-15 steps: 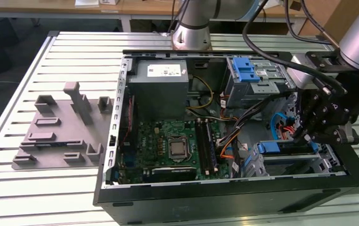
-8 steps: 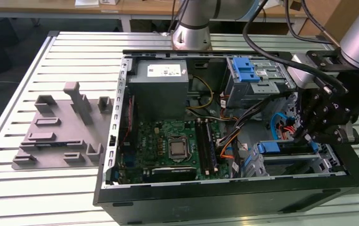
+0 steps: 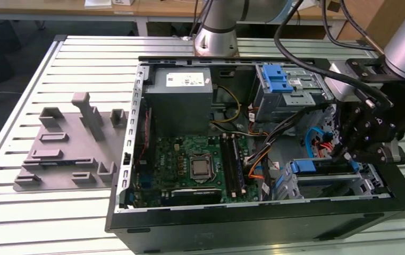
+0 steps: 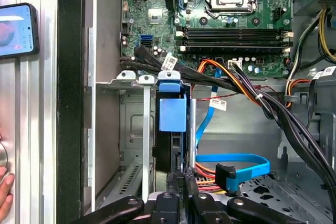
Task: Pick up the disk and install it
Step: 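Insert the first disk wire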
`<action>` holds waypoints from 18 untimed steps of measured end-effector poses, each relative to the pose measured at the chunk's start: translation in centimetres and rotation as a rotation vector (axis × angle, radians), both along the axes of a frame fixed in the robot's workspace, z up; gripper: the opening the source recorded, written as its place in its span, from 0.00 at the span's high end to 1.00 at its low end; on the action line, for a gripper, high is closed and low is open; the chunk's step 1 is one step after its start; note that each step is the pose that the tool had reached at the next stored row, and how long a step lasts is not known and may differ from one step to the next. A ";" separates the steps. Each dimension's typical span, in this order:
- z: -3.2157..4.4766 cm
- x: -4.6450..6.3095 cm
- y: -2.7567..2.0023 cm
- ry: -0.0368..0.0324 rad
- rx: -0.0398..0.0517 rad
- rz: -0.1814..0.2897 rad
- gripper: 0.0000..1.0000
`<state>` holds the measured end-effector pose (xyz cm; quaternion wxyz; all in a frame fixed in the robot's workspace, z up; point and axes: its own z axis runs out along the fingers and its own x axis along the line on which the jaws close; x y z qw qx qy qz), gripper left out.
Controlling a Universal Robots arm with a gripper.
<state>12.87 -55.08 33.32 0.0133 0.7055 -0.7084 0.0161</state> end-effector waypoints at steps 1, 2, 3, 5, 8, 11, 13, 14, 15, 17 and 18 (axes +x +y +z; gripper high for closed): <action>-0.01 0.0 -0.02 0.0000 -0.0001 0.000 0.84; -0.03 0.0 -0.05 0.0000 -0.0001 0.000 0.84; -0.05 0.0 -0.07 0.0000 -0.0001 0.000 0.84; -0.09 0.0 -0.12 0.0000 -0.0001 0.000 0.84; -0.13 0.0 -0.15 0.0000 0.0001 0.000 0.84; -0.11 0.0 -0.16 0.0001 0.0002 0.000 0.84; -0.03 0.0 -0.16 0.0001 0.0011 -0.001 0.84; -0.02 0.0 -0.16 0.0000 0.0012 -0.002 0.84; -0.01 0.0 -0.15 0.0000 0.0009 -0.005 0.84; 0.03 0.0 -0.15 0.0000 0.0004 -0.014 0.84; 0.08 0.0 -0.15 0.0001 0.0002 -0.017 0.84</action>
